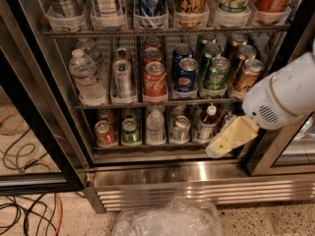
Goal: Pick blue plastic bottle from bottom shelf of fridge
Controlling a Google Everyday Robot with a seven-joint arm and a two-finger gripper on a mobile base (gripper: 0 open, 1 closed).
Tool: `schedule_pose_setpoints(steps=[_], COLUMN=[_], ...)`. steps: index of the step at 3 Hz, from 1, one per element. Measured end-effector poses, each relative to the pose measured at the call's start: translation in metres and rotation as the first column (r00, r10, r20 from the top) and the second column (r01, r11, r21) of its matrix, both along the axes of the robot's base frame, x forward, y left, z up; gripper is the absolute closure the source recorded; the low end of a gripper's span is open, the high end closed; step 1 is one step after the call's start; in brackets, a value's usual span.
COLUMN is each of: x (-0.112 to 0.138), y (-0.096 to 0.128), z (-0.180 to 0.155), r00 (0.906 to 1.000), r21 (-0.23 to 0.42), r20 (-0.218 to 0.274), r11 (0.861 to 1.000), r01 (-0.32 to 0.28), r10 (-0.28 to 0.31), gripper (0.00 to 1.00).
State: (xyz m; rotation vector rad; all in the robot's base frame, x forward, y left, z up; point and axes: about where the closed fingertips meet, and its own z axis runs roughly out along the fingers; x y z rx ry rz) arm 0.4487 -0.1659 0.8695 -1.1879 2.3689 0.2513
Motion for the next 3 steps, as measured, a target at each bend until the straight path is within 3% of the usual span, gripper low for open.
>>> schedule_pose_setpoints(steps=[1, 3], x=[0.012, 0.0134], y=[0.004, 0.0104], z=[-0.0028, -0.0022], r00=[0.9984, 0.998], r21=[0.022, 0.038], r20=[0.049, 0.055], r11=[0.999, 0.999], r01=[0.029, 0.029], r10=[-0.03, -0.031], gripper=[0.0, 0.0])
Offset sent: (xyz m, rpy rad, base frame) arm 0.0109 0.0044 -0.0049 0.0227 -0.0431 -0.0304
